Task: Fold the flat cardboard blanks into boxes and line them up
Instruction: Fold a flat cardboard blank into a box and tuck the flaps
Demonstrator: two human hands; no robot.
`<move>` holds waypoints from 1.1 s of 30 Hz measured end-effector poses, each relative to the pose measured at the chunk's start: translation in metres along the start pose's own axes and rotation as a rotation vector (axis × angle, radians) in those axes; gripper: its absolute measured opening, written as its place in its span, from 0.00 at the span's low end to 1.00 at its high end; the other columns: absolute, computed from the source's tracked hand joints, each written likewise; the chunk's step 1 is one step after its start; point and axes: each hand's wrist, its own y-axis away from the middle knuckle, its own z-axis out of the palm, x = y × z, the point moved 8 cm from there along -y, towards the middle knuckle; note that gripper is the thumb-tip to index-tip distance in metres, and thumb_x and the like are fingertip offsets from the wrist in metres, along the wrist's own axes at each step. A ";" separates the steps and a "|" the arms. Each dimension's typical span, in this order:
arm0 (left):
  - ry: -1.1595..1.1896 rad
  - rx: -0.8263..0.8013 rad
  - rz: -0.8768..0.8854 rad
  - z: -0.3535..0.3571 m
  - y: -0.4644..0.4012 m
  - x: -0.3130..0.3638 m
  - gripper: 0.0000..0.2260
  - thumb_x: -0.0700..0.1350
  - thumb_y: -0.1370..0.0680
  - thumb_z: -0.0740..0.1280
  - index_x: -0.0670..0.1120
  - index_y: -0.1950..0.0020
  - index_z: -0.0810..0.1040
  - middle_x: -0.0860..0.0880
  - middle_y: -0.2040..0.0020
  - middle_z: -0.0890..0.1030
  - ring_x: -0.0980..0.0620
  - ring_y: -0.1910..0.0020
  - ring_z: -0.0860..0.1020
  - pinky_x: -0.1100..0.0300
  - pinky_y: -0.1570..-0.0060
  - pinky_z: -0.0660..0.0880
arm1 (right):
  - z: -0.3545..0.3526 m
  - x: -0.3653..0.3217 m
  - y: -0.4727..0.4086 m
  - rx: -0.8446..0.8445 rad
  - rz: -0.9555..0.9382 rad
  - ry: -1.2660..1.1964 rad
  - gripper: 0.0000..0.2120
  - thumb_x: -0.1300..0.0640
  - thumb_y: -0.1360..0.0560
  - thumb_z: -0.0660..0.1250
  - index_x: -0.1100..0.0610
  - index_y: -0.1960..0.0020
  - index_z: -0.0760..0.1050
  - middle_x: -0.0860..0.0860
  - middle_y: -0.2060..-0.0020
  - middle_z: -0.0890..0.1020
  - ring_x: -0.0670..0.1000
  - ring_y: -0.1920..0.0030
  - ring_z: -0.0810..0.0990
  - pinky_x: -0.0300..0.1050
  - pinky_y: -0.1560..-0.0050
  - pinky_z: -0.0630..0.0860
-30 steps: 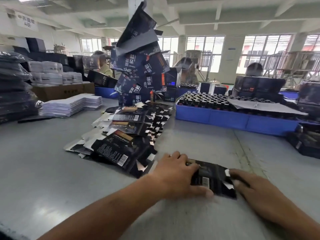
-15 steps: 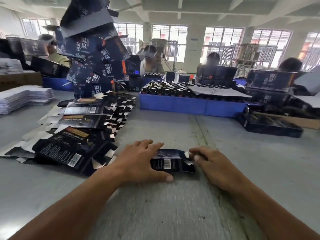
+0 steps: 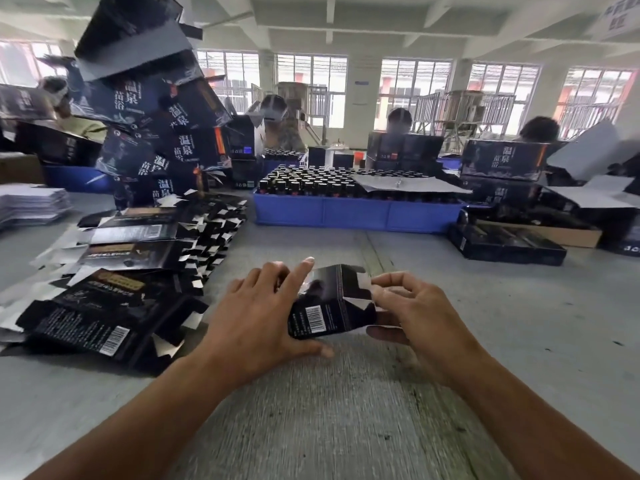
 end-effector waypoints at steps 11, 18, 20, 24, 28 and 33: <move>-0.015 0.179 0.072 -0.020 0.009 0.026 0.58 0.85 0.39 0.48 0.50 0.19 0.52 0.45 0.31 0.68 0.45 0.35 0.71 0.46 0.32 0.67 | -0.004 -0.019 0.009 0.007 -0.113 -0.022 0.08 0.66 0.22 0.67 0.54 0.56 0.76 0.53 0.57 0.87 0.53 0.57 0.88 0.45 0.62 0.83; -0.028 0.231 0.071 -0.027 0.010 0.025 0.55 0.84 0.37 0.51 0.49 0.20 0.54 0.44 0.34 0.71 0.45 0.39 0.75 0.47 0.38 0.72 | -0.001 -0.029 0.012 -0.057 -0.163 0.011 0.14 0.63 0.21 0.67 0.46 0.43 0.80 0.49 0.56 0.88 0.50 0.55 0.87 0.40 0.62 0.81; -0.041 0.273 0.094 -0.032 0.012 0.028 0.53 0.83 0.34 0.51 0.48 0.21 0.59 0.44 0.35 0.74 0.44 0.40 0.77 0.46 0.40 0.73 | 0.002 -0.030 0.012 -0.097 -0.160 0.006 0.16 0.61 0.23 0.69 0.43 0.41 0.79 0.50 0.54 0.88 0.50 0.54 0.87 0.41 0.62 0.82; -0.016 0.345 0.127 -0.039 0.015 0.032 0.44 0.77 0.28 0.51 0.49 0.21 0.61 0.43 0.36 0.76 0.43 0.41 0.77 0.44 0.40 0.72 | 0.009 -0.030 0.015 -0.208 -0.123 0.010 0.22 0.62 0.24 0.71 0.40 0.37 0.76 0.49 0.52 0.87 0.51 0.52 0.87 0.42 0.62 0.82; 0.008 0.363 0.151 -0.043 0.016 0.035 0.34 0.72 0.22 0.51 0.56 0.20 0.57 0.43 0.34 0.73 0.43 0.40 0.75 0.45 0.40 0.72 | 0.009 -0.036 0.018 -0.180 -0.187 0.119 0.24 0.64 0.22 0.69 0.36 0.37 0.73 0.45 0.52 0.87 0.48 0.53 0.87 0.40 0.62 0.81; -0.009 0.400 0.217 -0.047 0.017 0.043 0.32 0.69 0.21 0.53 0.60 0.19 0.52 0.44 0.30 0.68 0.46 0.36 0.69 0.50 0.37 0.66 | 0.008 -0.050 0.023 -0.103 -0.316 0.230 0.25 0.61 0.20 0.68 0.35 0.33 0.71 0.41 0.53 0.87 0.44 0.55 0.86 0.37 0.63 0.80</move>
